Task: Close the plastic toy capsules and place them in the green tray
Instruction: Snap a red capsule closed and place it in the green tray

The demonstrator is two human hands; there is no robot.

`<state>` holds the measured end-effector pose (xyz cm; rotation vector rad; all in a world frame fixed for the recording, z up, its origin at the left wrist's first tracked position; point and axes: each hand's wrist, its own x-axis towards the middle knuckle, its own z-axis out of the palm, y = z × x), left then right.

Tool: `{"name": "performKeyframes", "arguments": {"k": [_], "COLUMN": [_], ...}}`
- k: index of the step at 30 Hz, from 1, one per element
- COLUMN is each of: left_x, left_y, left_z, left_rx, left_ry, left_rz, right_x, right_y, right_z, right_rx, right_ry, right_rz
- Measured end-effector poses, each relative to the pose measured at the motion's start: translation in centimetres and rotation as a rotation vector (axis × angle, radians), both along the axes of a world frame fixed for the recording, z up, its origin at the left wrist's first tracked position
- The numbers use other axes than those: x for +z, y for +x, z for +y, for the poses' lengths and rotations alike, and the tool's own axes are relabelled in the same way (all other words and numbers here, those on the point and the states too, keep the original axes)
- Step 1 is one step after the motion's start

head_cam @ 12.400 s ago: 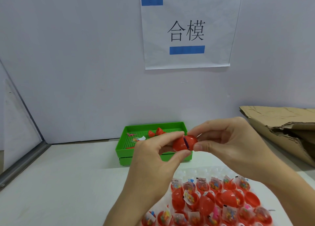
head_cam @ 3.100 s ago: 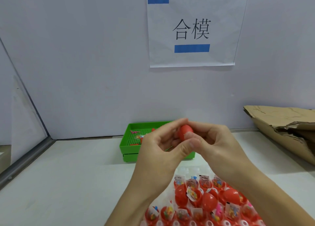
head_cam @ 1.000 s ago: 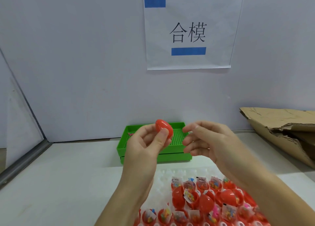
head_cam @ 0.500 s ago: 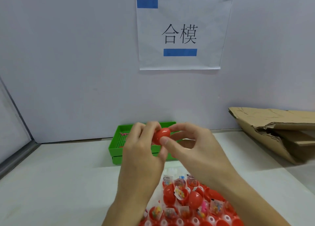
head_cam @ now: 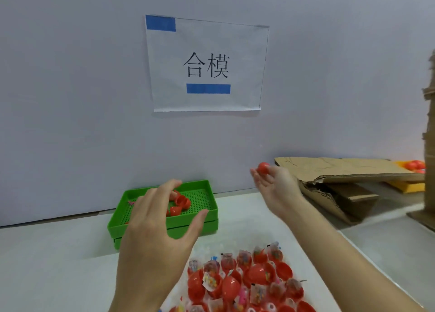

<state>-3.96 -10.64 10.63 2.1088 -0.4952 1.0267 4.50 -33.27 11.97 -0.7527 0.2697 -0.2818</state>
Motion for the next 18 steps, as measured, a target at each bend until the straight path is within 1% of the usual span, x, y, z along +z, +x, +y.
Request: {"name": "performKeyframes", "arguments": {"k": [4,7,9,11,13,18], "left_x": [-0.3,-0.3,-0.6,-0.7,-0.5,-0.9], "left_y": [0.3,0.4,0.6,0.7,0.7,1.1], "left_z": [-0.1,-0.4,-0.4,-0.5,-0.5,0.4], "left_rx": [0.005,0.0,-0.004,-0.011,-0.015,-0.023], "left_ry": [-0.005,-0.019,-0.027,-0.027,-0.014,0.014], "left_rz": [-0.01,-0.025,-0.014,0.001,0.007,0.08], "right_x": [-0.4,-0.2,-0.1,-0.2,-0.7,-2.0], "right_y": [3.8,5.5,6.2,6.5,6.3,3.2], "right_z": [-4.3,-6.2,-7.0,-7.0,-6.4,-3.4], "right_rx": [-0.165,-0.254,-0.286,-0.257,-0.17,0.145], "right_ry": [0.205,0.381,0.49,0.526,0.423,-0.087], "right_rz": [0.001,-0.041,-0.078,-0.084,-0.034,0.089]}}
